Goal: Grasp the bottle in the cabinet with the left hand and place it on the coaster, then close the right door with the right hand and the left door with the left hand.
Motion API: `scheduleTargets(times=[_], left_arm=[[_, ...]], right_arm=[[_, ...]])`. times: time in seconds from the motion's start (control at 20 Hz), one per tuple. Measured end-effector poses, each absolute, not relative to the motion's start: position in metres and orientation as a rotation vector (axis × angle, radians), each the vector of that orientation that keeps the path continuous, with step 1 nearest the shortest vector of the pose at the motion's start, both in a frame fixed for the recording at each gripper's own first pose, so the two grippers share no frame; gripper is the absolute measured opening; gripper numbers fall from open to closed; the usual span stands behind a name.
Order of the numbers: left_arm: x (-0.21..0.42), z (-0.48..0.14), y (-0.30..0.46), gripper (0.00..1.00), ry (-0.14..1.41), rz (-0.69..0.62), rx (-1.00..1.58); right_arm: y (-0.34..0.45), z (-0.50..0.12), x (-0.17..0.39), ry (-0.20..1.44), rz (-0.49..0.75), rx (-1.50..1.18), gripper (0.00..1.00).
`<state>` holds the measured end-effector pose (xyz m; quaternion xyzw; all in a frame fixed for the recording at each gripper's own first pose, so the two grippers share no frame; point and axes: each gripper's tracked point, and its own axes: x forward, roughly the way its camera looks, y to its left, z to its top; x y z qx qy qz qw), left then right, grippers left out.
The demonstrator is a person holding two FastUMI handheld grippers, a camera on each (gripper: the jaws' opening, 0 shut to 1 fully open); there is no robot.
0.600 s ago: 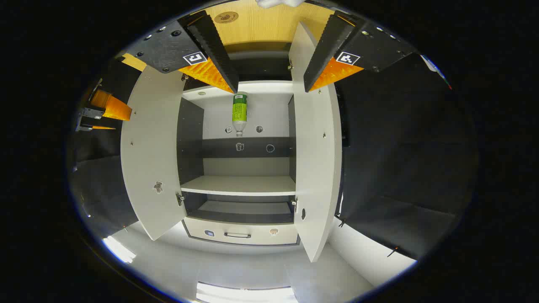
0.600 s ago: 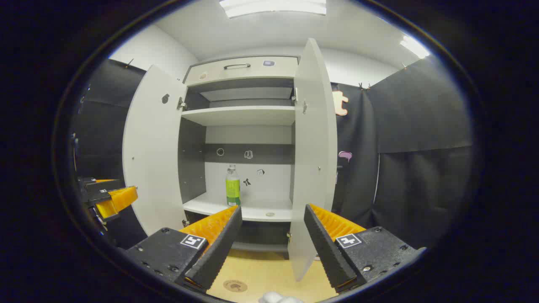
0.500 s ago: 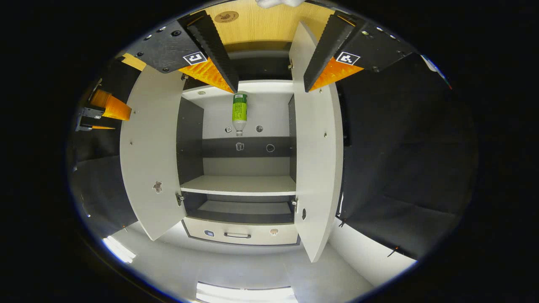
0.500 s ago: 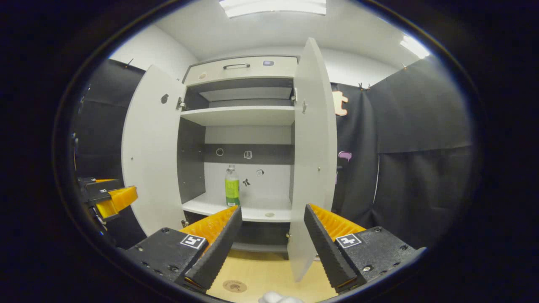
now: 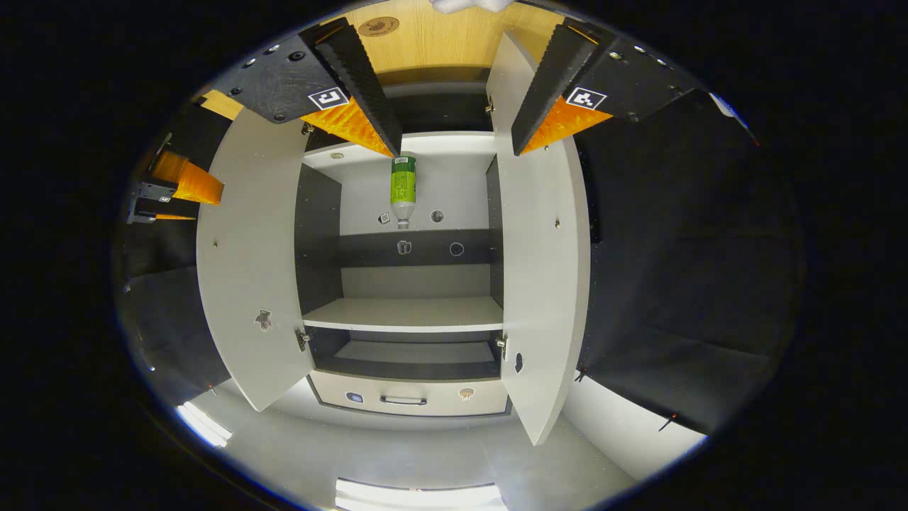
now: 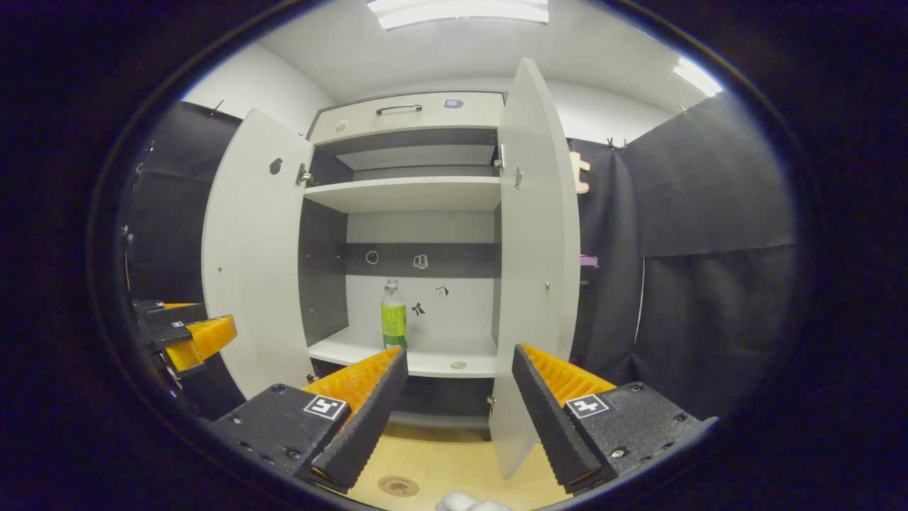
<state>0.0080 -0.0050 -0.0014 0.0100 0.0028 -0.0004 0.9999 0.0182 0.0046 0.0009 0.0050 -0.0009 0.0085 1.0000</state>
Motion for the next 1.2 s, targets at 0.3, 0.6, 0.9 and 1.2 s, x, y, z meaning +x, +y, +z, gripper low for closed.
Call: scheduleTargets(times=[0.3,0.6,0.9,1.2], left_arm=[[0.029,0.0,-0.009,0.95,0.008,-0.01,0.019],[0.089,0.002,-0.034,0.95,-0.017,-0.064,0.002],[0.198,0.001,-0.075,0.95,-0.044,-0.118,-0.05],[0.297,-0.028,-0.107,0.95,-0.009,-0.115,-0.068]], right_arm=[[0.007,-0.001,0.027,0.008,0.023,0.009,0.96],[0.006,0.002,0.037,0.023,0.016,0.005,0.97],[0.003,0.015,0.04,0.028,-0.014,-0.025,0.96],[0.006,0.02,0.035,0.04,-0.031,-0.05,0.97]])
